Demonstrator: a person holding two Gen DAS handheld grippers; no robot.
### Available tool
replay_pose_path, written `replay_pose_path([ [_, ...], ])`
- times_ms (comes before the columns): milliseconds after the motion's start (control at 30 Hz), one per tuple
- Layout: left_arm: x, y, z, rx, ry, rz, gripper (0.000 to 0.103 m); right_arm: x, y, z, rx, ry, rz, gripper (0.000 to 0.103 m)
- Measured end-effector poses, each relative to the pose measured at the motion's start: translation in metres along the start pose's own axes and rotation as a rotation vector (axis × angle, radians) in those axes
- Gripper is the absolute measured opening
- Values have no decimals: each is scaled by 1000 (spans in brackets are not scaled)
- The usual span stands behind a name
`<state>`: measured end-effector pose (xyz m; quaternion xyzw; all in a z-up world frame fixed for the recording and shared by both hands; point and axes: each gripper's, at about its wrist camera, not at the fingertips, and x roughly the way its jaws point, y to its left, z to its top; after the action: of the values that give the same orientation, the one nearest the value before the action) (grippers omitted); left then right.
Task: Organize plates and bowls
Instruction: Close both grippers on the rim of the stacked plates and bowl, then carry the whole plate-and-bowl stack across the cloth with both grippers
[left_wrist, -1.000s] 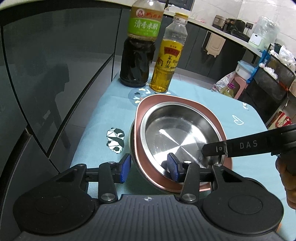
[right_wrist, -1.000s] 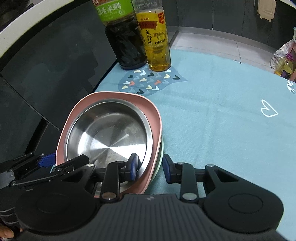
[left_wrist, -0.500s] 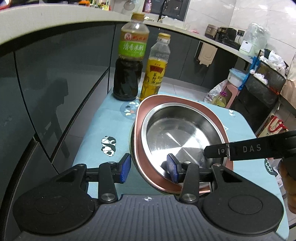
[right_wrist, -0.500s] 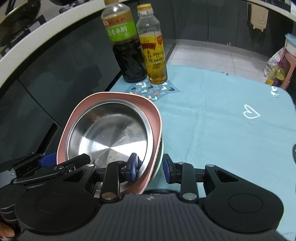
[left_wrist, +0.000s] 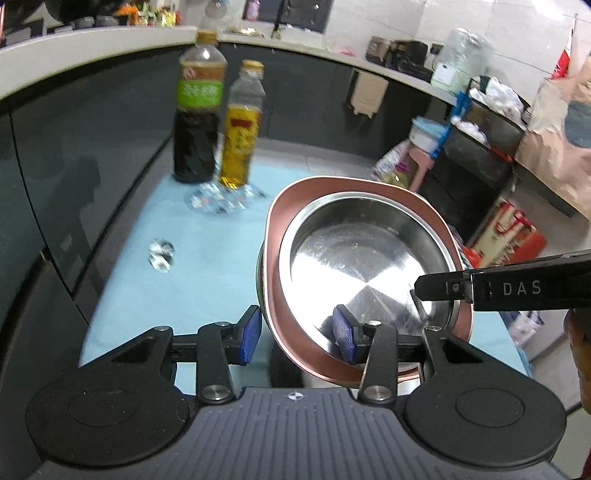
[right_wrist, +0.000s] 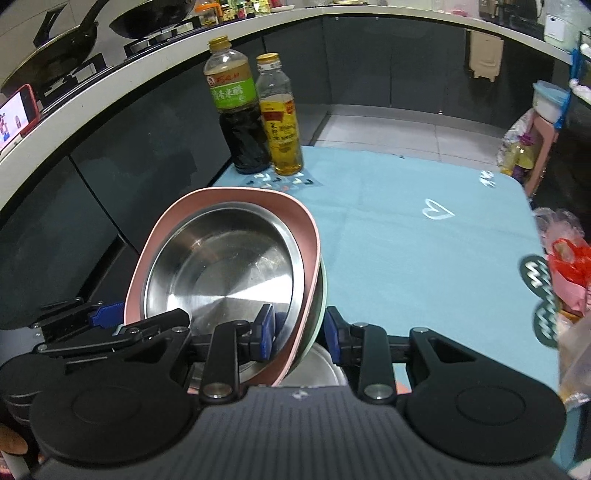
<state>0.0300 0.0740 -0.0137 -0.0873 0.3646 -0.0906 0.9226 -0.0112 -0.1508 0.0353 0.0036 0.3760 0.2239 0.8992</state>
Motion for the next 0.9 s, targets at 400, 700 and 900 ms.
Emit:
replay_pose_path([
  [400,6,-15,-32,15,113,-34,40,14,-26,-33,80,76,7,20],
  [700,18,-8,-41,7,151,-34,39,32,-32,-44,105,118,35,21],
  [900,8,-9,-38,34,109,-57,40,24,-40,-50,102,33,25,31],
])
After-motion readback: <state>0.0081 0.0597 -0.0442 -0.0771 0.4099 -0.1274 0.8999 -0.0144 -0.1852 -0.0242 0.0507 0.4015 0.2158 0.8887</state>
